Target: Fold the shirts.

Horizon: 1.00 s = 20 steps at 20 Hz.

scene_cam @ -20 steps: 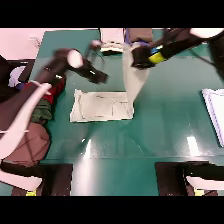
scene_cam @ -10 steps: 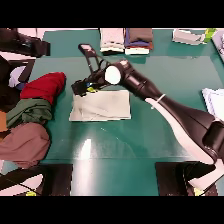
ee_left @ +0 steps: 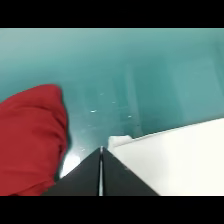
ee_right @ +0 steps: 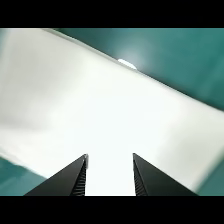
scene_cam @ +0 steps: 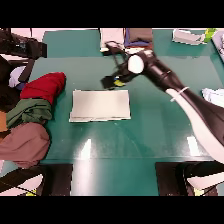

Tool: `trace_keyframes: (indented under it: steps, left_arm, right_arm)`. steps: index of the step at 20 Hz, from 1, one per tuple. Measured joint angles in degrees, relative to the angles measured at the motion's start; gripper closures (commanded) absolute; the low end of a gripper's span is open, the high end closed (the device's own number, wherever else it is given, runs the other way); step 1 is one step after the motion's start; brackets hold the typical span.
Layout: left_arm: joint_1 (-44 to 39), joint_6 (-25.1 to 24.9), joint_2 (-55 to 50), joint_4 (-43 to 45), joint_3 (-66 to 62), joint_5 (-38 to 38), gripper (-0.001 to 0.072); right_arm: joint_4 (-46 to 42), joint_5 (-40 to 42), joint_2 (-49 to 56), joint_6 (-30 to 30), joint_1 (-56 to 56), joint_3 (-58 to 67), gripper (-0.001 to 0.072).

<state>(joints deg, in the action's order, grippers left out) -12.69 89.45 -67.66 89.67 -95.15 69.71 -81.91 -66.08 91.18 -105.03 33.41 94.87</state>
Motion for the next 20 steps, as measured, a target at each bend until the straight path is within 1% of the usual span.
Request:
trace_keyframes:
  steps: [1, 2, 5, 7, 9, 12, 13, 14, 15, 16, 17, 20]
  left_arm:
    - [-0.96, 0.02, 0.02, -0.20, 0.00, -0.33, 0.0683]
    - [-1.84, 0.00, 0.02, -0.24, 0.00, -0.74, 0.0684]
    - [-4.15, 0.00, 0.04, -0.39, 0.00, -1.97, 0.0684]
    - [-5.29, 0.00, 0.04, -0.50, 0.00, -2.51, 0.0684]
    - [-5.92, 0.02, 0.04, -0.72, 0.00, -2.71, 0.0684]
    - [-6.29, 0.02, 0.04, -0.63, 0.00, -2.64, 0.0683]
    - [-6.38, 0.02, 0.04, -0.63, 0.00, -2.38, 0.0684]
    - [-6.47, 0.02, 0.04, -0.63, 0.00, -2.19, 0.0683]
    - [-6.47, 0.02, 0.04, -0.63, 0.00, -1.84, 0.0684]
    - [-6.49, 0.02, 0.04, -0.63, 0.00, -1.44, 0.0683]
    - [-6.54, 0.02, 0.04, -0.63, 0.00, -0.92, 0.0684]
    - [-6.60, 0.02, 0.04, -0.63, 0.00, 0.42, 0.0685]
  right_arm:
    - [-0.48, -1.18, -1.09, -0.83, -2.05, -2.71, 0.0109]
    - [-0.37, -1.70, -1.84, -1.29, -3.74, -5.05, 0.0086]
    - [1.73, -2.75, -2.38, -3.50, -7.87, -11.15, 0.0087]
    - [4.50, -2.16, -1.49, -6.25, -9.29, -14.21, 0.0088]
    - [7.54, -0.76, 0.31, -8.52, -9.64, -15.58, 0.0088]
    - [11.41, 0.81, 4.26, -10.23, -8.79, -14.93, 0.0093]
    - [12.15, 1.07, 5.79, -10.47, -8.26, -14.16, 0.0118]
    - [12.85, 1.44, 7.02, -10.84, -7.96, -13.29, 0.0184]
    - [13.40, 1.66, 8.33, -11.15, -7.54, -12.24, 0.0299]
    - [13.79, 2.03, 9.46, -11.21, -7.13, -11.34, 0.0467]
    - [14.19, 2.62, 10.51, -11.21, -6.75, -10.51, 0.0686]
    - [14.32, 3.96, 12.04, -10.38, -6.43, -8.24, 0.0687]
